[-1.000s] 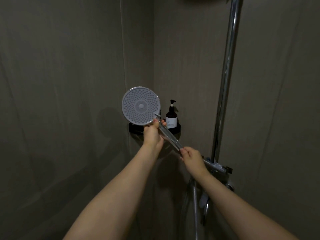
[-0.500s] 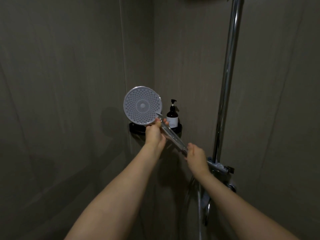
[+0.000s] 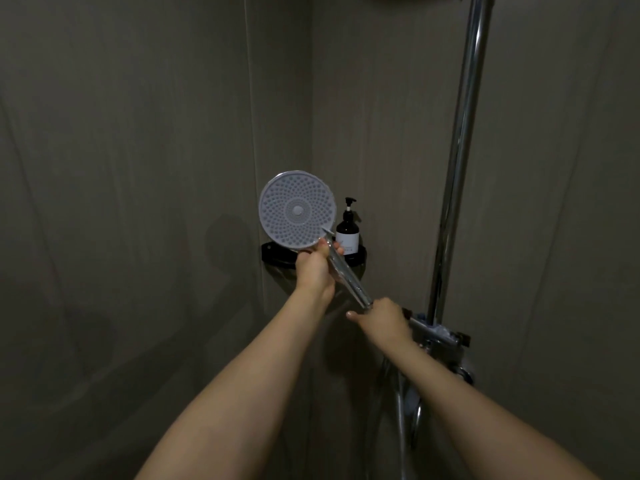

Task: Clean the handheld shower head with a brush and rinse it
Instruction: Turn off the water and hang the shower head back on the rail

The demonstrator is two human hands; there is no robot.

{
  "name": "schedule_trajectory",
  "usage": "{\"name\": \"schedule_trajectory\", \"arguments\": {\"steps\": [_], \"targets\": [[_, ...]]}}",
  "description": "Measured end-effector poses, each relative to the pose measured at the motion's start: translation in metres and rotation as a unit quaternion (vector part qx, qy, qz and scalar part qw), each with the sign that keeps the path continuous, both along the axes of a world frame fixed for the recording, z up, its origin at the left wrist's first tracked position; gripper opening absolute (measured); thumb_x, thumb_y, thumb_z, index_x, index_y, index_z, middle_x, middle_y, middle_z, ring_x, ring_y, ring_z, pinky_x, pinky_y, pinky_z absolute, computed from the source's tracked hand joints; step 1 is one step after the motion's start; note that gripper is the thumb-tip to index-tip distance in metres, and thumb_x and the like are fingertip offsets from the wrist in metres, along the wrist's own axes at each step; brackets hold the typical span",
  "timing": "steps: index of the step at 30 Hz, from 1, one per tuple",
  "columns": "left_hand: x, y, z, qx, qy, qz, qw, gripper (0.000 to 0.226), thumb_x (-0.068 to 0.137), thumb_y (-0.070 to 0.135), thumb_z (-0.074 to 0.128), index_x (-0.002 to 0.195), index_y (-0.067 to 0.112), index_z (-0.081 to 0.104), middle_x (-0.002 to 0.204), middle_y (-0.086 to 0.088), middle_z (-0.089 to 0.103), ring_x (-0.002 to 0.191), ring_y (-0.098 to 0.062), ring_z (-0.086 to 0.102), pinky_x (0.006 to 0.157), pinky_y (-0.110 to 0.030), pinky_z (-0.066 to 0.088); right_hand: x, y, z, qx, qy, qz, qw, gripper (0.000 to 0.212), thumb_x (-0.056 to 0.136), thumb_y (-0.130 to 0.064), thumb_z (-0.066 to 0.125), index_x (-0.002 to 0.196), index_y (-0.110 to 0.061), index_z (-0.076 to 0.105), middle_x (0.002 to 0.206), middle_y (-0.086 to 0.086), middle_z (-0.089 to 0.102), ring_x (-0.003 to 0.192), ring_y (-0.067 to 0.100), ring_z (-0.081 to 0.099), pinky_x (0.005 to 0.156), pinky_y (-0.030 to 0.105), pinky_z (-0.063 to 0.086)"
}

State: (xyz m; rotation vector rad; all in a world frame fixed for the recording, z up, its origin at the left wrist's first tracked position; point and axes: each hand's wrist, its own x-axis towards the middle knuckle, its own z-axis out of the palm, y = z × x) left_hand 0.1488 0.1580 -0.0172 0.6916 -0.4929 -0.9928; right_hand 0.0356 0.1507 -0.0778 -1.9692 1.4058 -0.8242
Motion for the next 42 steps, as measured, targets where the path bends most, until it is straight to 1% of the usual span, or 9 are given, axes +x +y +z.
{"name": "schedule_trajectory", "arguments": {"steps": [3,7,11,16,23,30,33,37,42], "targets": [[-0.001,0.004,0.004,0.007,-0.022,-0.002,1.0,0.01,0.095,0.008,0.046,0.09,0.01,0.054,0.08,-0.005,0.058,0.073,-0.015,0.056,0.082,-0.032,0.048,0.003,0.002,0.001,0.061,-0.061,0.009,0.996,0.031,0.082,-0.029,0.067,0.103,-0.005,0.063,0.08,0.006,0.063,0.071,0.019,0.06,0.053,0.023,0.043],[0.002,0.007,0.002,0.012,-0.031,-0.008,0.999,0.009,0.095,0.009,0.045,0.099,0.006,0.053,0.082,-0.006,0.058,0.075,-0.015,0.057,0.082,-0.031,0.048,-0.004,0.005,0.003,0.189,-0.066,0.097,0.975,0.021,0.086,-0.032,0.061,0.078,-0.014,0.054,0.056,0.001,0.046,0.044,0.012,0.043,0.042,0.022,0.037],[-0.001,0.009,-0.001,0.022,-0.019,0.009,1.0,0.009,0.096,0.011,0.045,0.097,0.008,0.054,0.084,-0.006,0.059,0.076,-0.014,0.058,0.085,-0.032,0.048,0.004,0.006,-0.003,0.084,-0.032,0.008,0.996,0.029,0.081,-0.032,0.067,0.101,-0.01,0.066,0.085,0.009,0.068,0.076,0.024,0.065,0.066,0.029,0.047],[-0.011,0.014,0.003,0.032,-0.04,0.013,0.999,0.011,0.096,0.014,0.046,0.087,0.013,0.052,0.075,-0.001,0.061,0.072,-0.012,0.057,0.077,-0.029,0.049,0.011,0.011,-0.015,0.003,-0.072,-0.089,0.993,0.038,0.08,-0.031,0.069,0.102,0.0,0.068,0.097,0.019,0.071,0.092,0.034,0.067,0.068,0.032,0.049],[-0.009,0.018,-0.003,0.005,-0.082,-0.049,0.995,0.018,0.097,0.01,0.042,0.083,0.01,0.055,0.068,-0.001,0.061,0.069,-0.014,0.054,0.081,-0.032,0.047,0.006,0.011,-0.028,0.183,-0.203,0.052,0.961,0.029,0.083,-0.02,0.067,0.064,-0.014,0.046,0.05,0.003,0.041,0.037,0.011,0.035,0.034,0.018,0.028],[-0.007,0.014,-0.029,0.01,-0.095,-0.083,0.992,0.021,0.098,0.01,0.039,0.083,0.011,0.053,0.066,0.0,0.058,0.051,-0.006,0.058,0.062,-0.022,0.052,-0.005,0.007,-0.051,0.275,-0.218,0.124,0.928,0.035,0.086,-0.021,0.063,0.06,-0.018,0.041,0.047,-0.001,0.03,0.033,0.007,0.024,0.035,0.016,0.019],[-0.009,0.006,-0.047,0.023,-0.107,-0.086,0.99,0.019,0.097,0.01,0.04,0.086,0.01,0.055,0.063,0.003,0.061,0.056,-0.006,0.059,0.069,-0.023,0.05,-0.007,0.003,-0.071,0.295,-0.225,0.113,0.922,0.039,0.086,-0.021,0.063,0.056,-0.018,0.039,0.044,-0.001,0.029,0.03,0.006,0.022,0.035,0.014,0.016],[-0.016,-0.006,-0.073,0.045,-0.119,-0.096,0.987,0.021,0.098,0.01,0.038,0.085,0.011,0.055,0.076,-0.002,0.055,0.07,-0.012,0.055,0.076,-0.025,0.047,-0.015,-0.006,-0.099,0.292,-0.224,0.101,0.924,0.034,0.086,-0.023,0.063,0.059,-0.018,0.043,0.046,0.0,0.032,0.032,0.008,0.025,0.034,0.016,0.018],[-0.03,-0.028,-0.111,0.085,-0.126,-0.081,0.985,0.024,0.098,0.008,0.038,0.081,0.01,0.055,0.074,-0.003,0.055,0.065,-0.01,0.058,0.063,-0.016,0.052,-0.031,-0.024,-0.126,0.281,-0.134,0.116,0.943,0.022,0.081,-0.022,0.069,0.066,-0.016,0.053,0.058,0.002,0.051,0.049,0.011,0.048,0.05,0.02,0.04]]}}
